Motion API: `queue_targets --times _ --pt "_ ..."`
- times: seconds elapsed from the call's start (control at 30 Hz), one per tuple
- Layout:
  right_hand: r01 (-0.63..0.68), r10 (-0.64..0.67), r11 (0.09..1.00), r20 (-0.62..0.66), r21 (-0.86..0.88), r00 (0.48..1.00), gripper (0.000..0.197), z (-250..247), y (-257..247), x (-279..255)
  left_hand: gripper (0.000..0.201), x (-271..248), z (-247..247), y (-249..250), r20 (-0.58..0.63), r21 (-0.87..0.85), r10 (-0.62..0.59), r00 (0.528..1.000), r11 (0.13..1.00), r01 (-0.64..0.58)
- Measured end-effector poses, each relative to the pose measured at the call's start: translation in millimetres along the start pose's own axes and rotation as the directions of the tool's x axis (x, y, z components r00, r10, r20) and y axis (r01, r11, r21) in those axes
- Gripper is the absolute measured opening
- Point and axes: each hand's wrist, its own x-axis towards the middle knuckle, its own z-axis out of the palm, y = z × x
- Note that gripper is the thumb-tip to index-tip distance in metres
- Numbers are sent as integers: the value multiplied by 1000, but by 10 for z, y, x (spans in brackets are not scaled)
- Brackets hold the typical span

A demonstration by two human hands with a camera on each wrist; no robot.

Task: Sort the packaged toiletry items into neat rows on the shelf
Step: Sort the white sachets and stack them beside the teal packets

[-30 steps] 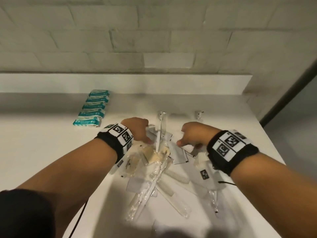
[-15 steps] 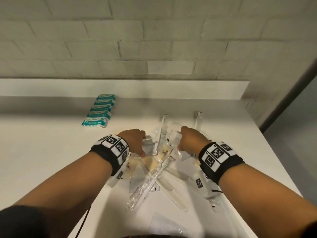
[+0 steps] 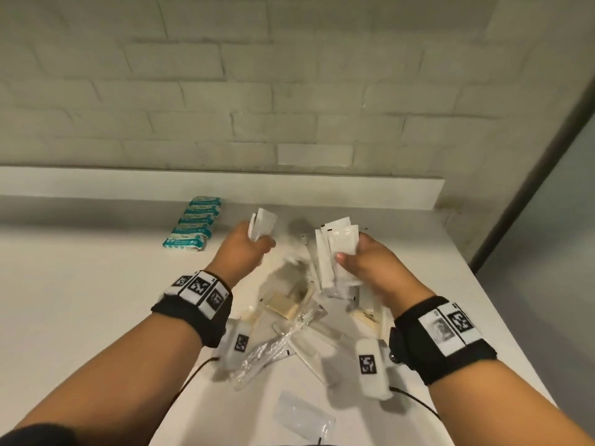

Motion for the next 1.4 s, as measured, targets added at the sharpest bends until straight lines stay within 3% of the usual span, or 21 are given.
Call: queue_targets --times 0.03,0.1,0.17,0.27,0.37,0.47,0.67,0.77,0.87,0.93,1.0,1.03,1.13,1.2,1.23,1.3,1.4 --pt "26 -27 994 4 105 1000 25 44 -62 -46 15 -103 22 96 75 -207 -9 997 978 24" --pt "52 -54 954 -3 296 999 25 146 -175 -115 30 -250 99 210 247 -455 5 969 884 112" --pt "71 -68 928 -22 365 997 21 254 -260 -169 47 -368 152 269 398 -563 46 916 801 204" --pt "85 -72 959 -59 271 996 14 364 -279 -211 57 -507 211 306 530 -628 106 841 716 305" --pt "55 -38 983 -100 177 994 28 408 -233 -227 46 -604 230 238 517 -636 161 841 730 251" --pt "41 -20 976 -99 213 995 38 393 -203 -272 44 -646 202 130 518 -630 188 834 744 223" --pt "59 -52 981 -45 182 998 23 370 -282 -335 54 -641 145 40 480 -662 116 869 698 273" --pt "73 -72 975 -14 208 997 25 357 -387 -365 48 -632 66 44 509 -671 111 854 673 312" --pt "93 -97 990 29 103 995 22 406 -481 -356 38 -615 -32 53 565 -660 77 821 639 394" --pt "172 -177 984 -110 -52 978 15 432 -490 -273 31 -587 -90 43 581 -664 52 813 608 436" --pt "304 -329 944 -277 -132 902 21 466 -505 -214 31 -553 -179 23 578 -685 49 815 571 452" --pt "394 -415 910 -289 -131 863 31 497 -522 -213 32 -534 -234 13 574 -699 51 817 551 456" --pt "551 -603 767 -74 -328 795 58 642 -487 -266 36 -520 -369 24 553 -738 85 829 512 440" --pt "570 -596 673 111 -471 795 72 754 -395 -267 34 -498 -432 18 513 -765 123 849 513 388" --pt "553 -555 679 156 -483 817 78 784 -368 -278 33 -488 -452 11 498 -768 140 856 530 360" --pt "490 -475 781 140 -386 868 83 822 -381 -322 30 -470 -495 -36 476 -745 137 869 587 316" --pt "461 -471 874 -31 -157 882 68 854 -453 -345 27 -464 -553 -128 452 -706 109 885 650 280"
